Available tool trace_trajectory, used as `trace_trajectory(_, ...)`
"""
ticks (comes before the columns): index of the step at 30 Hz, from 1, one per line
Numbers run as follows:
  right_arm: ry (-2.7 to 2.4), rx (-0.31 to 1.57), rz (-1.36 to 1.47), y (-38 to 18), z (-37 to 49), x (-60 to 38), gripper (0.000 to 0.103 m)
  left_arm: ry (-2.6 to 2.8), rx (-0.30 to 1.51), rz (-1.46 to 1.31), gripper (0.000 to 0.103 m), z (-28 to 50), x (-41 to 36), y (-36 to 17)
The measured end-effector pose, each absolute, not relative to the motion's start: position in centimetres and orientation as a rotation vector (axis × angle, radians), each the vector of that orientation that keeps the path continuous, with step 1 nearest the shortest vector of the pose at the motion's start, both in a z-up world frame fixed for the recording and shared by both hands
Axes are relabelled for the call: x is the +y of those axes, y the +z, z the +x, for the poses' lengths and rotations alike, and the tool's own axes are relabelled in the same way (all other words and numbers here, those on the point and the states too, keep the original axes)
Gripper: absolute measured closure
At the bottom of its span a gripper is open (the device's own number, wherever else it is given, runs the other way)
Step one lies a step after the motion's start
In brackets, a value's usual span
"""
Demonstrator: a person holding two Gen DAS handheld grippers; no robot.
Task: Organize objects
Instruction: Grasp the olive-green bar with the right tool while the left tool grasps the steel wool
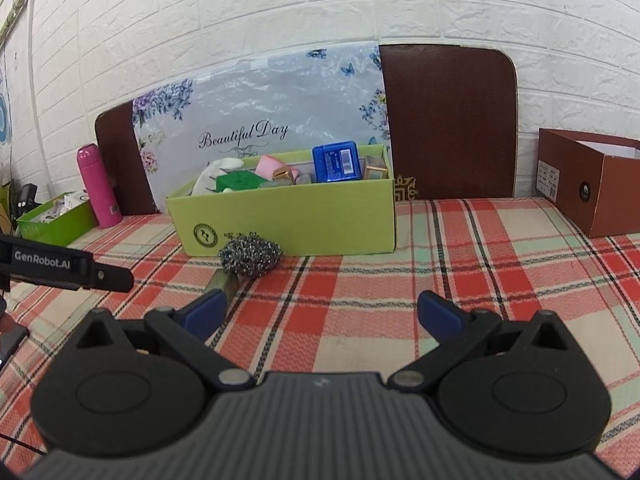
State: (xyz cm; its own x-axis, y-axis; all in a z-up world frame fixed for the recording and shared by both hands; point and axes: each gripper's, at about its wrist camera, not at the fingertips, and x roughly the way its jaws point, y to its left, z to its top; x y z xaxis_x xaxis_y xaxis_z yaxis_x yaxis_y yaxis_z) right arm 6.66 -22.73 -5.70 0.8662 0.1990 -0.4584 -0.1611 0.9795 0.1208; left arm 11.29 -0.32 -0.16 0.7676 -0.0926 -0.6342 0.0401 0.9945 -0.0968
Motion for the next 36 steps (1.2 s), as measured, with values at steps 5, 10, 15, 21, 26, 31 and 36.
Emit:
trace_trajectory(5,0.214,0.532,0.054,-6.7,6.9,-21.2,0.000,-0.073,0.701,-0.095,0.017,10.9,0.8,-0.8)
trace_trajectory(10,0.278,0.564,0.018,-7.7,8.1,-18.5,0.000,-0.092,0.692,-0.138,0.017,10.6,2.4,-1.0)
trace_trajectory(15,0.322,0.594,-0.016,-8.7,10.5,-15.6,0.003,-0.079,0.700,-0.162,0.017,10.7,3.8,-1.2)
trace_trajectory(21,0.352,0.640,-0.039,-9.7,14.1,-12.9,0.030,-0.068,0.720,-0.196,0.017,10.8,5.1,-1.7)
trace_trajectory(26,0.356,0.661,-0.056,-10.8,16.5,-11.5,0.059,-0.080,0.727,-0.208,0.017,11.0,5.3,-1.9)
trace_trajectory(31,0.383,0.641,-0.106,-10.6,14.4,-12.5,0.081,-0.141,0.714,-0.211,0.017,11.9,4.2,-1.8)
trace_trajectory(36,0.333,0.654,-0.126,-10.9,9.7,-16.0,0.081,-0.233,0.701,-0.174,0.017,14.7,0.6,-2.0)
